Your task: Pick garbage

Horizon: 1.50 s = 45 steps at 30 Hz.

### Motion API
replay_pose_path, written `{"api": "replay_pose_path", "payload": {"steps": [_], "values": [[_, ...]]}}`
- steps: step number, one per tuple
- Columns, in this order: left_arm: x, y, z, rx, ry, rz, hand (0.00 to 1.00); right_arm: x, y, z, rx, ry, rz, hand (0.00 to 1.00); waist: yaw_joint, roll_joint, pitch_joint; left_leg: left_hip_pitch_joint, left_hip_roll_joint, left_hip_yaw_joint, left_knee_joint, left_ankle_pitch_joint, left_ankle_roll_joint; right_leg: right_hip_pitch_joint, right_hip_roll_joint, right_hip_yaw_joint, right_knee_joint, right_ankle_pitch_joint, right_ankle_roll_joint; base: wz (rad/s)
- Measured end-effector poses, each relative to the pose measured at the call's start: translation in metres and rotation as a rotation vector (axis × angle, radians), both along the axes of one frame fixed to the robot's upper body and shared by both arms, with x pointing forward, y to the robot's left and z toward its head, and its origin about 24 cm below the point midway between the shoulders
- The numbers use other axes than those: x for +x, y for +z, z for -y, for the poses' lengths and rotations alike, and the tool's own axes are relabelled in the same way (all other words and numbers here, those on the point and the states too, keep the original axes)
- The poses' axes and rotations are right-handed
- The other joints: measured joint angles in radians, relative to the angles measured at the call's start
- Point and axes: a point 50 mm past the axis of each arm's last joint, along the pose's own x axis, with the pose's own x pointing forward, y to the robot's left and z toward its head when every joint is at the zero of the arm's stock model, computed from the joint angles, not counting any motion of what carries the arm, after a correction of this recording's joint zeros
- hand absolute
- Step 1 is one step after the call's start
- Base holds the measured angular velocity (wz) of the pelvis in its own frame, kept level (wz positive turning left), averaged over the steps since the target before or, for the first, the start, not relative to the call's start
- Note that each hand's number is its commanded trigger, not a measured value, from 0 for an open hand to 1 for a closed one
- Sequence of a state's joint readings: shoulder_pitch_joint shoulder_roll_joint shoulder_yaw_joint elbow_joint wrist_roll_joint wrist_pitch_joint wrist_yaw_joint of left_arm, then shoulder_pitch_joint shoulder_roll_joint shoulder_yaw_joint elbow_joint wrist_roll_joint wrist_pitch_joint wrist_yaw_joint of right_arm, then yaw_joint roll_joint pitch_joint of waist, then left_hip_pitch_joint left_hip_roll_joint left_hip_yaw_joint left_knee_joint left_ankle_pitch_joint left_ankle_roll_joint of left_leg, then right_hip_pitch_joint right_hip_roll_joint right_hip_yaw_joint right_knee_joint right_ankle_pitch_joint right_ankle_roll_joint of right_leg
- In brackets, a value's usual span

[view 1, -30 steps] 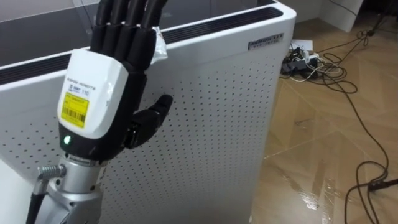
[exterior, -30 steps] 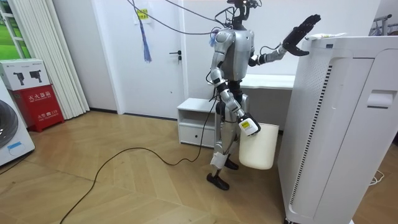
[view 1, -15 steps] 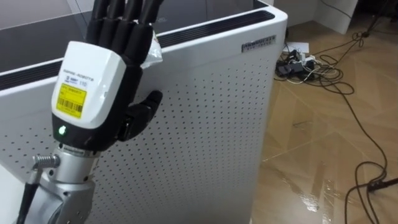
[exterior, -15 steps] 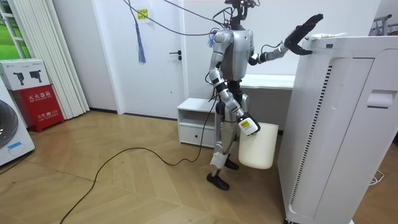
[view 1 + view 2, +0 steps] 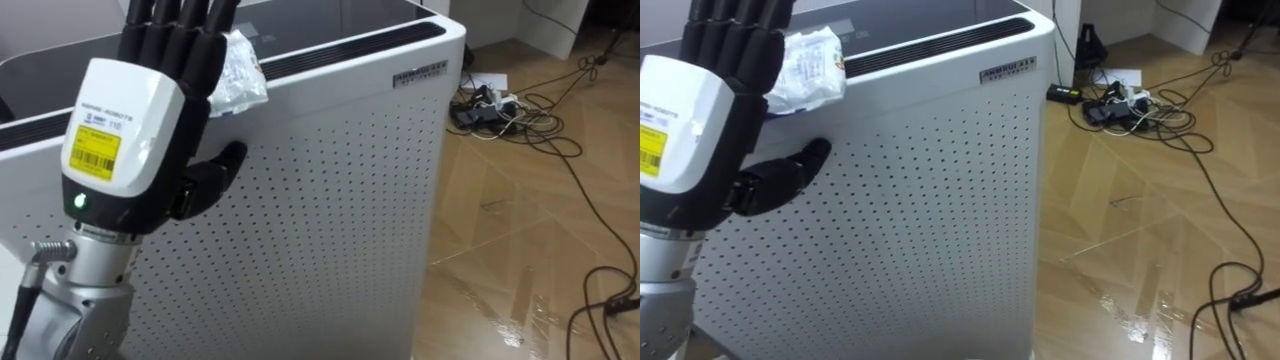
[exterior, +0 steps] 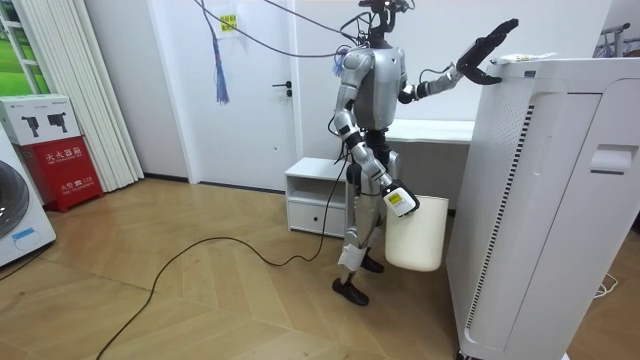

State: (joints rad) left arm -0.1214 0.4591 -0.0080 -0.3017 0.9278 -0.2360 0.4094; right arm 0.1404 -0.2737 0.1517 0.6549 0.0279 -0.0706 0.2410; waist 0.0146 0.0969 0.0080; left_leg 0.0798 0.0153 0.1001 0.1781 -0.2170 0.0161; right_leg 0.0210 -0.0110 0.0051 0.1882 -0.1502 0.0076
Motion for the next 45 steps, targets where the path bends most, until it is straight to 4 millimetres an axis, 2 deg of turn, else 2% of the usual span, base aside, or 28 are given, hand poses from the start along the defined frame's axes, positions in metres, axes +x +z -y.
{"api": "replay_pose_path", "payload": {"steps": [14, 22, 23, 24, 25, 30, 37, 45], "values": [[0.000, -0.001, 0.001, 0.010, -0.005, -0.017, 0.00, 0.000, -0.001, -0.003, 0.013, -0.018, -0.004, 1.00, 0.006, -0.014, -0.0008, 0.000, 0.000, -0.001, 0.001, 0.000, 0.000, 0.001, -0.001, -0.001, -0.001, 0.000, 0.000, 0.00], [0.005, -0.008, -0.001, 0.017, -0.007, -0.123, 0.00, -0.003, -0.003, 0.000, 0.003, -0.029, -0.041, 1.00, 0.004, -0.015, -0.0009, 0.003, -0.001, -0.005, 0.006, 0.000, 0.000, 0.012, -0.002, -0.010, -0.001, 0.000, 0.000, 0.03], [0.006, -0.009, -0.001, 0.014, -0.007, -0.136, 0.14, -0.003, -0.003, 0.000, 0.002, -0.029, -0.043, 1.00, 0.005, -0.015, -0.0009, 0.003, -0.001, -0.005, 0.007, 0.000, 0.000, 0.012, -0.002, -0.009, -0.001, 0.000, 0.000, 0.00], [0.007, -0.011, -0.002, 0.005, -0.009, -0.162, 0.62, -0.003, -0.004, 0.001, 0.000, -0.030, -0.045, 1.00, 0.004, -0.015, -0.0009, 0.003, -0.001, -0.005, 0.007, 0.000, 0.000, 0.012, -0.002, -0.009, -0.001, 0.000, 0.000, 0.00], [0.009, -0.014, -0.003, -0.002, -0.011, -0.192, 1.00, -0.004, -0.003, 0.001, -0.002, -0.030, -0.045, 1.00, 0.004, -0.015, -0.0011, 0.003, -0.001, -0.005, 0.009, 0.000, 0.000, 0.012, -0.002, -0.009, -0.001, 0.000, 0.000, 0.00], [0.012, -0.019, -0.004, 0.020, -0.007, -0.259, 1.00, -0.004, -0.003, 0.002, -0.007, -0.032, -0.048, 1.00, 0.004, -0.014, -0.0019, 0.003, -0.001, -0.004, 0.011, 0.000, 0.000, 0.012, -0.002, -0.007, -0.001, 0.002, 0.001, 0.00], [0.015, -0.012, -0.007, -0.046, 0.004, -0.264, 1.00, -0.004, -0.004, 0.005, -0.028, -0.036, -0.068, 1.00, -0.002, -0.001, -0.0108, 0.007, -0.001, -0.002, 0.010, 0.000, 0.001, 0.012, -0.003, -0.005, 0.004, 0.002, 0.002, 0.00], [0.021, 0.000, -0.010, -0.071, 0.051, -0.232, 1.00, -0.004, -0.004, 0.007, -0.041, -0.045, -0.079, 1.00, -0.014, -0.003, -0.0076, 0.017, -0.003, 0.011, 0.003, 0.008, 0.000, -0.002, -0.002, 0.010, 0.017, -0.002, 0.002, -0.05]]}}
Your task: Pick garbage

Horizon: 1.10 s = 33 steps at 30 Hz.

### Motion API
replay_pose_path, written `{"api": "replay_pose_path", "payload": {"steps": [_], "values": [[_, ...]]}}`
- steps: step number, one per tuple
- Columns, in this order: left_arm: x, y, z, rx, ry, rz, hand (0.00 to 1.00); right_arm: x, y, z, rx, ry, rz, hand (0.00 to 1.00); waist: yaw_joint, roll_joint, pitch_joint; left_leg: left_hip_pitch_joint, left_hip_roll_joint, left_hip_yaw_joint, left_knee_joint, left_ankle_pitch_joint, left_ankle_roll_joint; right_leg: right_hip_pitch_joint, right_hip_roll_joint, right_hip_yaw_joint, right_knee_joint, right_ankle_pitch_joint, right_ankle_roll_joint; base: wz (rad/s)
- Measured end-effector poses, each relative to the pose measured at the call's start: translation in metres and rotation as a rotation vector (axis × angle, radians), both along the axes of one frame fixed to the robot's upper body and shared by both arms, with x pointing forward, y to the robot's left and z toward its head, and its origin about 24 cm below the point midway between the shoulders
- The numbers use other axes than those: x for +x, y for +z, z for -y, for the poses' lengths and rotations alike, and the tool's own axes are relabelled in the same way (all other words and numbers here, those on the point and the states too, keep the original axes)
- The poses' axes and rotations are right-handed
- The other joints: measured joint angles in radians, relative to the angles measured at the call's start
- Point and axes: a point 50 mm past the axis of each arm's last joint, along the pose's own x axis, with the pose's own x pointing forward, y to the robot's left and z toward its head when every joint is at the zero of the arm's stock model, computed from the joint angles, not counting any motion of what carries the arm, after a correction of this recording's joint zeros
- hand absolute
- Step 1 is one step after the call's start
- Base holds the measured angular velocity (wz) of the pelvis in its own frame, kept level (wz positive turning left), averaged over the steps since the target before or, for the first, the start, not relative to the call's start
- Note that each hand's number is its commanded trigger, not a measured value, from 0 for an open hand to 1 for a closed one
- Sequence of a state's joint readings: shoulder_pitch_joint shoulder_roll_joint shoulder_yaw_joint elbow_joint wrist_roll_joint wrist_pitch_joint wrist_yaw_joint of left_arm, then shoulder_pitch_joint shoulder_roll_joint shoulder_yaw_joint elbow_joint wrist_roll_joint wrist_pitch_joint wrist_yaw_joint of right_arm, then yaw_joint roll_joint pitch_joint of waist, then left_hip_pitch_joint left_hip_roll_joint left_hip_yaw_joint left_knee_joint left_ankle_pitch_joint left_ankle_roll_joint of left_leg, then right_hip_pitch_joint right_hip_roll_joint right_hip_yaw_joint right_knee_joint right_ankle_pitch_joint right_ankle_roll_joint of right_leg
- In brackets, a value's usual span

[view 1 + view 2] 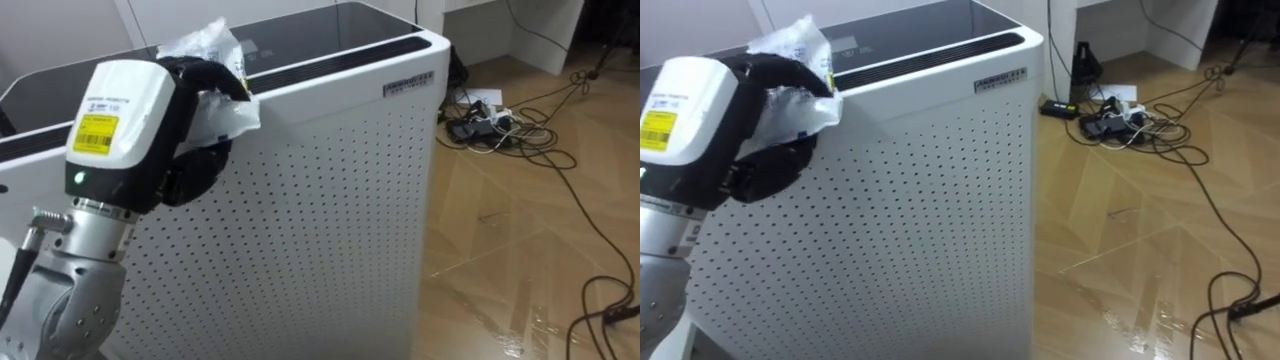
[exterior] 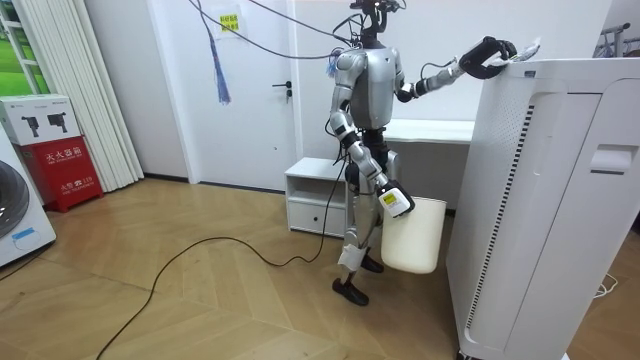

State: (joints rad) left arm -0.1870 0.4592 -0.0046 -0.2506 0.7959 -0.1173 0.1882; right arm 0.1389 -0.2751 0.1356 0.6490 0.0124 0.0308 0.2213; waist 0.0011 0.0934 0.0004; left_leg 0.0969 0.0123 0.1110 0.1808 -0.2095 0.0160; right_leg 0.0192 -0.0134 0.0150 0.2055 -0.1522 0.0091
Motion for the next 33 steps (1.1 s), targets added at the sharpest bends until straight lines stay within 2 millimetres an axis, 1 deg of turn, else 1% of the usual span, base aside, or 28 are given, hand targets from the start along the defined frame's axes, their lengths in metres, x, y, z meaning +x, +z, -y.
{"api": "replay_pose_path", "payload": {"steps": [12, 15, 17, 18, 20, 23, 25, 27, 29, 31, 33], "values": [[-0.003, 0.009, 0.003, -0.003, -0.015, 0.042, 1.00, -0.001, 0.000, 0.001, -0.014, 0.005, -0.011, 1.00, 0.007, 0.000, 0.0008, -0.007, -0.001, -0.002, -0.006, 0.000, 0.000, 0.000, 0.000, -0.001, -0.005, 0.000, 0.000, 0.00], [-0.007, 0.014, 0.006, -0.030, -0.037, 0.051, 1.00, 0.001, 0.002, 0.000, -0.011, 0.009, 0.003, 1.00, 0.003, 0.001, 0.0007, -0.014, -0.001, -0.010, -0.006, 0.000, 0.000, 0.003, -0.002, -0.013, -0.011, 0.001, 0.001, 0.10], [-0.008, 0.017, 0.007, -0.075, -0.070, 0.048, 1.00, 0.005, 0.005, -0.002, 0.006, 0.005, 0.024, 1.00, 0.000, 0.002, 0.0029, -0.015, -0.001, -0.017, -0.007, 0.000, 0.001, 0.009, -0.002, -0.020, -0.022, 0.005, 0.001, 0.13], [-0.010, 0.019, 0.009, -0.108, -0.098, 0.043, 1.00, 0.007, 0.006, -0.002, 0.023, -0.005, 0.038, 1.00, 0.003, 0.004, 0.0019, -0.015, -0.001, -0.021, -0.008, 0.000, 0.001, 0.011, -0.002, -0.022, -0.024, 0.005, 0.001, 0.11], [-0.015, 0.023, 0.013, -0.169, -0.161, 0.035, 1.00, 0.009, 0.007, -0.004, 0.029, 0.005, 0.055, 1.00, 0.004, -0.001, 0.0047, -0.016, -0.002, -0.026, -0.012, 0.001, 0.001, 0.016, -0.003, -0.026, -0.033, 0.005, 0.001, 0.10], [-0.021, 0.027, 0.021, -0.294, -0.300, -0.003, 1.00, 0.014, 0.009, -0.008, 0.037, 0.036, 0.071, 1.00, 0.004, -0.007, 0.0083, -0.016, -0.003, -0.030, -0.016, 0.001, 0.001, 0.017, -0.003, -0.028, -0.035, 0.005, 0.001, 0.02], [-0.025, 0.028, 0.031, -0.371, -0.426, -0.056, 1.00, 0.015, 0.009, -0.013, 0.044, 0.055, 0.076, 1.00, 0.004, -0.012, 0.0114, -0.017, -0.003, -0.031, -0.017, 0.000, 0.001, 0.017, -0.004, -0.035, -0.035, 0.005, 0.001, 0.02], [-0.028, 0.028, 0.037, -0.404, -0.504, -0.097, 1.00, 0.014, 0.008, -0.016, 0.050, 0.062, 0.073, 1.00, 0.003, -0.014, 0.0126, -0.020, -0.003, -0.032, -0.017, 0.000, 0.001, 0.015, -0.004, -0.039, -0.036, 0.005, 0.001, 0.00], [-0.030, 0.027, 0.044, -0.436, -0.589, -0.158, 1.00, 0.014, 0.007, -0.018, 0.054, 0.069, 0.071, 1.00, 0.002, -0.013, 0.0117, -0.025, -0.003, -0.032, -0.016, 0.000, 0.001, 0.011, -0.005, -0.044, -0.037, 0.005, 0.001, 0.00], [-0.035, 0.022, 0.053, -0.485, -0.708, -0.262, 1.00, 0.015, 0.007, -0.019, 0.058, 0.075, 0.071, 1.00, 0.002, -0.008, 0.0084, -0.037, -0.004, -0.032, -0.014, 0.001, 0.001, -0.002, -0.006, -0.046, -0.035, 0.005, 0.001, 0.00], [-0.037, 0.016, 0.059, -0.486, -0.766, -0.332, 1.00, 0.014, 0.007, -0.019, 0.061, 0.082, 0.067, 1.00, 0.001, -0.007, 0.0073, -0.038, -0.003, -0.032, -0.013, 0.001, 0.001, -0.002, -0.006, -0.047, -0.035, 0.005, 0.001, 0.00]]}}
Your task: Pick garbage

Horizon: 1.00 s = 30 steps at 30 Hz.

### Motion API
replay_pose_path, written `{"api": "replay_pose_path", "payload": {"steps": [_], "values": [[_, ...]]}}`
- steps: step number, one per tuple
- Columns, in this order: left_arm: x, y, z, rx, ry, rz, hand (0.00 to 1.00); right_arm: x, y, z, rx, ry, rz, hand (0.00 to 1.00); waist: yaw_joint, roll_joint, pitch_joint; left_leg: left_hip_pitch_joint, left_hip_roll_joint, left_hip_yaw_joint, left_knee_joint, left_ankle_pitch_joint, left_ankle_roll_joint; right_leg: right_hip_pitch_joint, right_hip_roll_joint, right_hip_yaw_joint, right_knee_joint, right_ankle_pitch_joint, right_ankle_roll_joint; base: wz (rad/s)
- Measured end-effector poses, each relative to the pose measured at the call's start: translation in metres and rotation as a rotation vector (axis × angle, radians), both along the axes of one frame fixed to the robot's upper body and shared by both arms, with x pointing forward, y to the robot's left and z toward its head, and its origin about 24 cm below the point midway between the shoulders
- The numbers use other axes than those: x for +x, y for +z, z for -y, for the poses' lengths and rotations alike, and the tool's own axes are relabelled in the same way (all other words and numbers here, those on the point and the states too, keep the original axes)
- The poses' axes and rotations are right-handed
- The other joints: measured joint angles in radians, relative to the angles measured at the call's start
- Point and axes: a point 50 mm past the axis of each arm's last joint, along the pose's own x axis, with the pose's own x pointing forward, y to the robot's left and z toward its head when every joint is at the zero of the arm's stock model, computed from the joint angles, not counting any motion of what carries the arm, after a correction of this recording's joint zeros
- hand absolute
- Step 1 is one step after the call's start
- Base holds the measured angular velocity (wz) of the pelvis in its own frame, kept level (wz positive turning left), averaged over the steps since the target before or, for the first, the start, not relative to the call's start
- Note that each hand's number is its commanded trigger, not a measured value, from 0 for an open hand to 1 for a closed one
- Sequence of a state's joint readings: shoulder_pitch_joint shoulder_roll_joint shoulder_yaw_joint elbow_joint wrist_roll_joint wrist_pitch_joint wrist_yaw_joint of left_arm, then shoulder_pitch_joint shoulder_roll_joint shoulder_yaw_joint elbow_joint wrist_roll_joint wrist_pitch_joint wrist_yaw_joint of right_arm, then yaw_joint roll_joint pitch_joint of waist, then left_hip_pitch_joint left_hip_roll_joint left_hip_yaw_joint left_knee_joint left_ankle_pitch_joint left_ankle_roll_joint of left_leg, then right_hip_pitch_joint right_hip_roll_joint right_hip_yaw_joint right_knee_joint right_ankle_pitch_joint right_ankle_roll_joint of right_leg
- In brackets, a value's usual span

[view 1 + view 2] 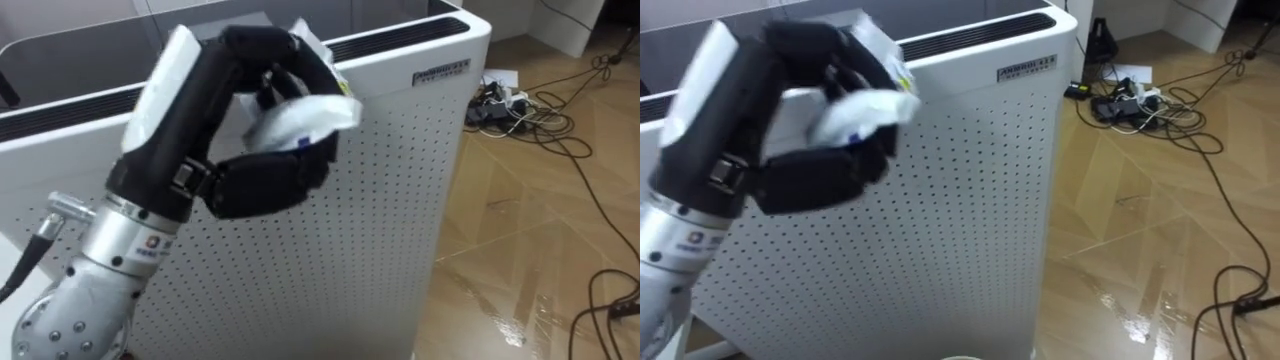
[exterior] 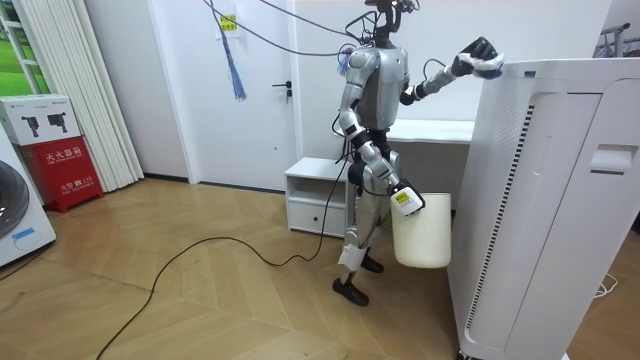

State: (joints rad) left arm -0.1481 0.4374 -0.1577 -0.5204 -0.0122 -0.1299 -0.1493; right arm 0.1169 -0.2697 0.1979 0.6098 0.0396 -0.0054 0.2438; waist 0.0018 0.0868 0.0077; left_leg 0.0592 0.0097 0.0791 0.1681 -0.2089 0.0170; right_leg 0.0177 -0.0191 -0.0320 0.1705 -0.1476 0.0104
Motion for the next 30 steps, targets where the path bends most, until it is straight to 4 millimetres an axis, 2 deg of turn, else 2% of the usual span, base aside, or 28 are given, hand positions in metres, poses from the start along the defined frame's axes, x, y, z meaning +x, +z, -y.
{"api": "replay_pose_path", "payload": {"steps": [5, 9, 14, 16, 17, 19, 20, 25, 28, 30], "values": [[-0.003, -0.004, 0.006, 0.047, -0.115, -0.054, 1.00, 0.001, 0.000, -0.002, -0.001, 0.011, 0.000, 1.00, 0.001, 0.005, -0.0034, 0.001, 0.000, -0.001, 0.000, 0.000, 0.000, 0.002, -0.001, -0.003, 0.000, 0.000, 0.000, 0.00], [-0.004, -0.006, 0.009, 0.082, -0.169, -0.077, 1.00, 0.001, -0.001, -0.005, 0.005, 0.036, -0.006, 1.00, 0.006, 0.005, -0.0034, 0.001, 0.000, -0.002, 0.000, 0.000, 0.000, 0.001, -0.002, -0.005, 0.002, 0.000, 0.000, 0.00], [-0.006, -0.013, 0.009, 0.111, -0.197, -0.111, 1.00, 0.012, 0.003, -0.014, 0.006, 0.096, 0.015, 1.00, 0.011, -0.001, 0.0001, -0.011, 0.000, -0.007, 0.006, 0.001, 0.001, -0.017, -0.003, -0.009, 0.017, 0.000, 0.000, 0.00], [-0.006, -0.017, 0.009, 0.125, -0.211, -0.133, 1.00, 0.022, 0.007, -0.017, 0.005, 0.110, 0.039, 1.00, 0.022, -0.010, 0.0067, -0.042, -0.002, -0.012, 0.024, 0.001, 0.002, -0.040, -0.008, -0.029, 0.027, 0.000, 0.000, 0.06], [-0.006, -0.018, 0.009, 0.128, -0.212, -0.138, 1.00, 0.023, 0.008, -0.017, 0.005, 0.111, 0.044, 1.00, 0.027, -0.013, 0.0082, -0.049, -0.002, -0.012, 0.028, 0.001, 0.002, -0.048, -0.009, -0.034, 0.033, 0.000, 0.000, 0.09], [-0.004, -0.024, 0.008, 0.132, -0.207, -0.168, 1.00, 0.031, 0.011, -0.020, 0.012, 0.112, 0.061, 1.00, 0.037, -0.027, 0.0106, -0.072, -0.003, -0.023, 0.039, 0.003, 0.003, -0.060, -0.017, -0.077, 0.036, 0.001, -0.002, 0.17], [-0.004, -0.026, 0.007, 0.131, -0.202, -0.181, 1.00, 0.033, 0.011, -0.021, 0.009, 0.114, 0.063, 1.00, 0.036, -0.029, 0.0103, -0.075, -0.004, -0.028, 0.039, 0.005, 0.004, -0.061, -0.018, -0.084, 0.036, 0.001, -0.002, 0.23], [0.013, -0.057, -0.004, 0.125, -0.132, -0.327, 1.00, 0.058, 0.012, -0.021, -0.025, 0.090, 0.065, 1.00, 0.043, -0.036, 0.0106, -0.149, -0.006, -0.066, 0.073, 0.010, 0.005, -0.110, -0.031, -0.130, 0.054, 0.001, -0.002, 0.23], [0.023, -0.082, -0.013, 0.164, -0.064, -0.428, 1.00, 0.061, 0.011, -0.017, -0.049, 0.067, 0.060, 1.00, 0.062, -0.036, 0.0106, -0.177, -0.009, -0.074, 0.073, 0.017, 0.007, -0.140, -0.036, -0.138, 0.064, 0.001, -0.002, 0.11], [0.026, -0.094, -0.016, 0.205, -0.023, -0.466, 1.00, 0.061, 0.011, -0.017, -0.052, 0.064, 0.061, 1.00, 0.059, -0.036, 0.0106, -0.193, -0.012, -0.085, 0.075, 0.019, 0.007, -0.149, -0.040, -0.158, 0.065, 0.001, -0.002, 0.15]]}}
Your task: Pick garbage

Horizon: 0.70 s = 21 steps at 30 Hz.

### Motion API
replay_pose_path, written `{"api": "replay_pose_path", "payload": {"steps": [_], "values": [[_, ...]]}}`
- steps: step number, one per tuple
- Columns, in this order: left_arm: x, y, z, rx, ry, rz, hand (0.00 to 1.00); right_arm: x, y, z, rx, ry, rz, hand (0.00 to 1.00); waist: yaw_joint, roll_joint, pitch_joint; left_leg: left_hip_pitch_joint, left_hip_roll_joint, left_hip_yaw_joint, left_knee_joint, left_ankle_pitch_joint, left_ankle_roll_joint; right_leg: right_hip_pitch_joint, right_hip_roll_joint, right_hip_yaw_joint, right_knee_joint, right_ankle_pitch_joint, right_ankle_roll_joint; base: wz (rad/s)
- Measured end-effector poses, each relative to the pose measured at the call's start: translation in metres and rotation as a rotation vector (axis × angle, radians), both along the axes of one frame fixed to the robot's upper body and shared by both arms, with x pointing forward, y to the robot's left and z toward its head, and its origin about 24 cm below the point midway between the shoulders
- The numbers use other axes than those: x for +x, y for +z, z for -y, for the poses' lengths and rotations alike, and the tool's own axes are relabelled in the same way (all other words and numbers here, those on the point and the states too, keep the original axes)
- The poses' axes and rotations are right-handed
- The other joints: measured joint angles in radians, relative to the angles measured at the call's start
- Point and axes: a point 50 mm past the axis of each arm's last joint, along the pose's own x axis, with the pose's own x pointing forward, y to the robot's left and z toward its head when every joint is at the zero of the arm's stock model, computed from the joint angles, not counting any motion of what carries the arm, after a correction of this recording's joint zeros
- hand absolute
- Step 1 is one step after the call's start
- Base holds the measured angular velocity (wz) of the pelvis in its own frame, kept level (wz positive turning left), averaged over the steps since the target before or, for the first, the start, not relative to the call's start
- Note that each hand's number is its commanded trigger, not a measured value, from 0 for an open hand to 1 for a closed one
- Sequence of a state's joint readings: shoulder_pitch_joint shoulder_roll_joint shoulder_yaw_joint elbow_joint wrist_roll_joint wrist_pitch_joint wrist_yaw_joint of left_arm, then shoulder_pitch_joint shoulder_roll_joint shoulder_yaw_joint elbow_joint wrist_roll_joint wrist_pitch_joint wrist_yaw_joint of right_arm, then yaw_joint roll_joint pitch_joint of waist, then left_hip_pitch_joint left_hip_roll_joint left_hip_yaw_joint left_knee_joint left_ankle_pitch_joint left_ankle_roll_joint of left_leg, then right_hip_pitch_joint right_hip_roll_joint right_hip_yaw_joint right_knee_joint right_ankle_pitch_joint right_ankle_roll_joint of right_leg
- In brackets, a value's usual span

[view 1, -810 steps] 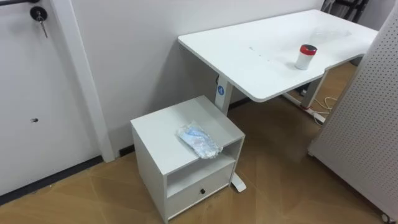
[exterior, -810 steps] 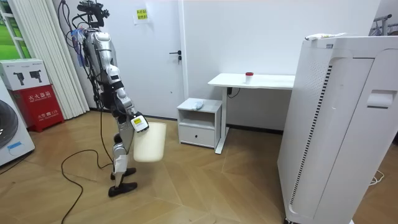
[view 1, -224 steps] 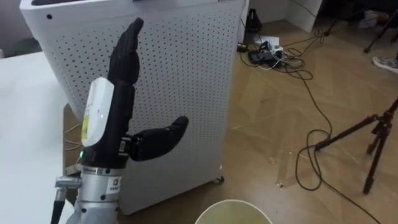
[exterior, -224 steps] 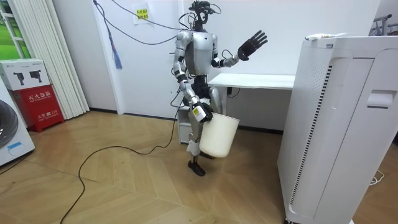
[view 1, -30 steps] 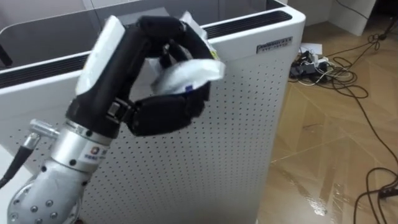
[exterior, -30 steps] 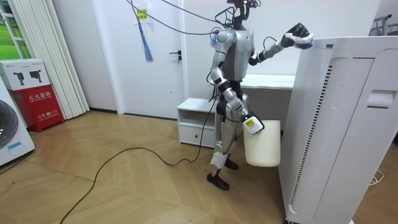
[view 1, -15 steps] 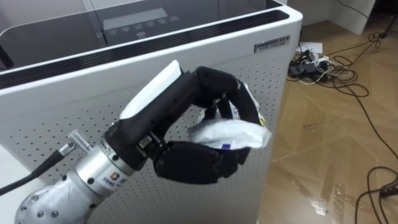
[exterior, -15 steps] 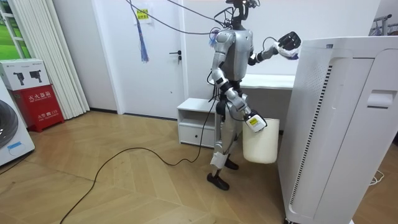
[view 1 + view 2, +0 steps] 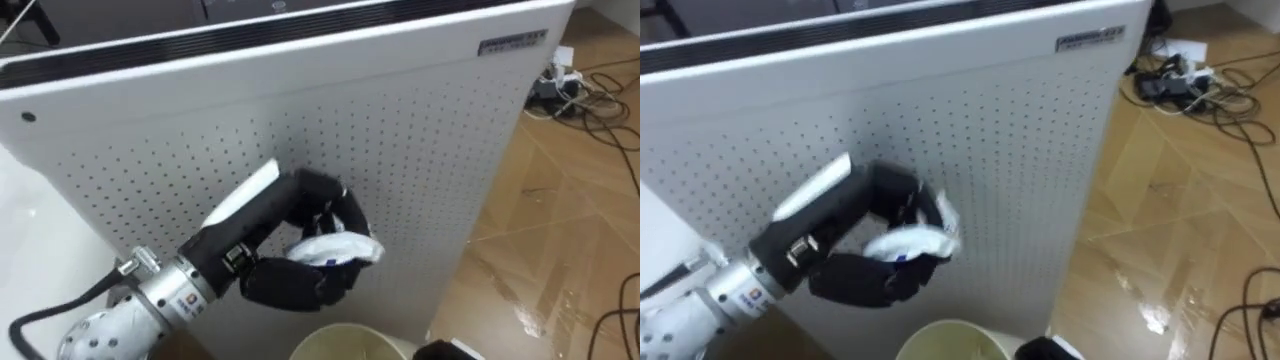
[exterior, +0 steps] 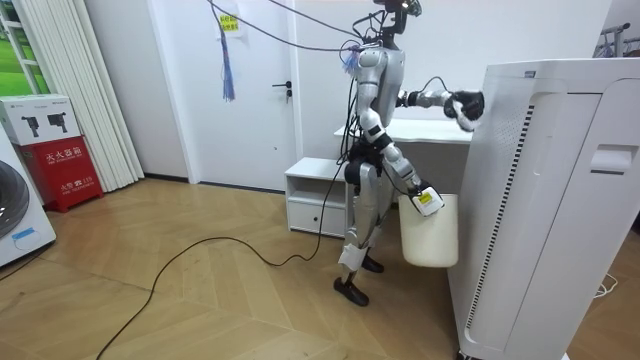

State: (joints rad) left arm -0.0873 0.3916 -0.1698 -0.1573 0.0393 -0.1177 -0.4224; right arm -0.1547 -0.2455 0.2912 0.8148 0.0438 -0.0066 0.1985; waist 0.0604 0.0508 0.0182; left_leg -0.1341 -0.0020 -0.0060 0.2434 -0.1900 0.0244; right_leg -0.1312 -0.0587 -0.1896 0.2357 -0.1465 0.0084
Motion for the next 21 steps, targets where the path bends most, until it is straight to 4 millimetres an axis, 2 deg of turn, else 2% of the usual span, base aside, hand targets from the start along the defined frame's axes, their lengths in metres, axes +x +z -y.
{"api": "replay_pose_path", "payload": {"steps": [8, 10, 14, 21], "values": [[0.001, -0.049, 0.010, 0.007, 0.020, -0.196, 1.00, 0.007, 0.001, 0.003, 0.031, -0.051, -0.007, 1.00, 0.003, -0.002, 0.0013, -0.063, -0.009, -0.001, 0.004, 0.006, 0.005, -0.063, -0.011, -0.005, 0.007, 0.000, 0.001, 0.02], [0.000, -0.062, 0.010, 0.030, 0.023, -0.247, 1.00, 0.008, -0.001, 0.003, 0.038, -0.072, -0.012, 1.00, 0.003, -0.013, 0.0081, -0.068, -0.009, 0.000, 0.003, 0.006, 0.005, -0.068, -0.009, -0.005, 0.007, 0.000, 0.001, 0.00], [0.000, -0.071, 0.008, 0.035, 0.036, -0.282, 1.00, 0.015, 0.003, 0.003, 0.043, -0.092, 0.001, 1.00, -0.002, -0.019, 0.0096, -0.102, -0.008, 0.001, 0.016, 0.006, 0.005, -0.099, -0.009, -0.005, 0.008, 0.002, 0.000, 0.00], [-0.006, -0.098, 0.013, 0.031, 0.037, -0.402, 1.00, 0.019, 0.003, 0.004, 0.041, -0.097, -0.007, 1.00, -0.001, -0.022, 0.0114, -0.105, -0.007, 0.005, 0.014, 0.006, 0.005, -0.100, -0.009, -0.004, 0.004, 0.002, 0.001, 0.00]]}}
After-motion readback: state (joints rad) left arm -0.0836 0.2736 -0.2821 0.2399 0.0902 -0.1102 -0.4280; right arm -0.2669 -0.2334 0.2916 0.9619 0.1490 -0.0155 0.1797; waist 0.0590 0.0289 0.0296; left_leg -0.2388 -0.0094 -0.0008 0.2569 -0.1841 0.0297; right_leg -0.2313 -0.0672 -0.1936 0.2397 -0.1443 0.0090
